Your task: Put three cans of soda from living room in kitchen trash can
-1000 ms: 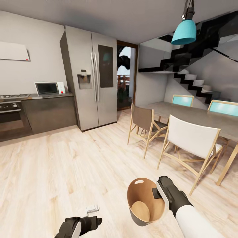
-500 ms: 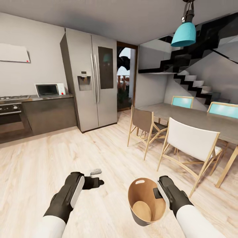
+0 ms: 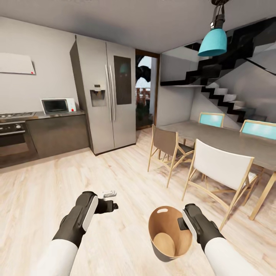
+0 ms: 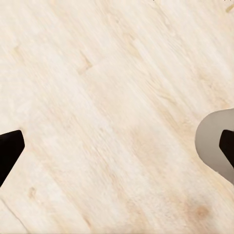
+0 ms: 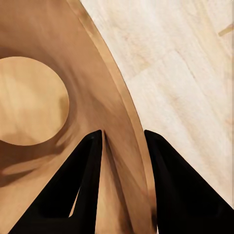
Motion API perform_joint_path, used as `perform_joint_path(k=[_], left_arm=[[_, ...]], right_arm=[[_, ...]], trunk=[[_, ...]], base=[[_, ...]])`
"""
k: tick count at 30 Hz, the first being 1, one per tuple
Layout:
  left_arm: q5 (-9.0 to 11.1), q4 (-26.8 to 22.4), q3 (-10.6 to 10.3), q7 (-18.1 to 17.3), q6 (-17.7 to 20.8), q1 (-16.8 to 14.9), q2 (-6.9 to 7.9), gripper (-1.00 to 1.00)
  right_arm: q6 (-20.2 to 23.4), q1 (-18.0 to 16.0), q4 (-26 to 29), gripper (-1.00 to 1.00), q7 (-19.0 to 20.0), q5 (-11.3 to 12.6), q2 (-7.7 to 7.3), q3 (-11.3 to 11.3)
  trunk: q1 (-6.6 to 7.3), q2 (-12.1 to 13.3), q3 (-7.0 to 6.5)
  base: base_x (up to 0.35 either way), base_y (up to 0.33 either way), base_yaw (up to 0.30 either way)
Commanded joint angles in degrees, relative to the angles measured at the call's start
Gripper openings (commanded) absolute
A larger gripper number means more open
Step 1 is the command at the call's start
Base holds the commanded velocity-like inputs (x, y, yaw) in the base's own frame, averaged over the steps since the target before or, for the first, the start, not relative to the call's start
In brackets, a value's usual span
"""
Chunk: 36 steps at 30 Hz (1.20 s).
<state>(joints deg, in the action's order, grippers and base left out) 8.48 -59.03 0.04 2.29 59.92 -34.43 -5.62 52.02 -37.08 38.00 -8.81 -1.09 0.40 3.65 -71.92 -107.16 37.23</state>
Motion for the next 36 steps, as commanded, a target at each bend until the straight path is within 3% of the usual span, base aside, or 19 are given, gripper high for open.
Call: perform_joint_path(k=[1, 14, 21, 36], left_arm=[[0.0, 0.01, 0.01, 0.05, 0.0, 0.0, 0.0, 1.0], [0.11, -0.19, -0.05, 0.17, 0.02, -0.03, 0.03, 1.0], [0.01, -0.22, -0.12, 0.14, 0.02, -0.02, 0.05, 1.0], [-0.15, 0.0, -0.25, 0.22, 0.02, -0.03, 0.01, 1.0]], right_arm=[[-0.07, -0.03, 0.11, -1.0, 0.29, 0.62, -0.02, -0.04], [3.62, 0.05, 5.9, -1.0, 0.6, 1.29, -0.27, -0.46], [3.93, 0.07, 6.72, -1.0, 0.71, 1.49, -0.31, -0.64], [3.97, 0.08, 6.82, -1.0, 0.73, 1.53, -0.27, -0.66]], trunk=[[0.23, 0.41, -0.19], [3.08, 5.63, -2.52], [3.96, 7.23, -3.24], [7.26, 13.25, -5.93]], base=[[0.0, 0.0, 0.0], [0.0, 0.0, 0.0], [0.0, 0.0, 0.0], [0.0, 0.0, 0.0]])
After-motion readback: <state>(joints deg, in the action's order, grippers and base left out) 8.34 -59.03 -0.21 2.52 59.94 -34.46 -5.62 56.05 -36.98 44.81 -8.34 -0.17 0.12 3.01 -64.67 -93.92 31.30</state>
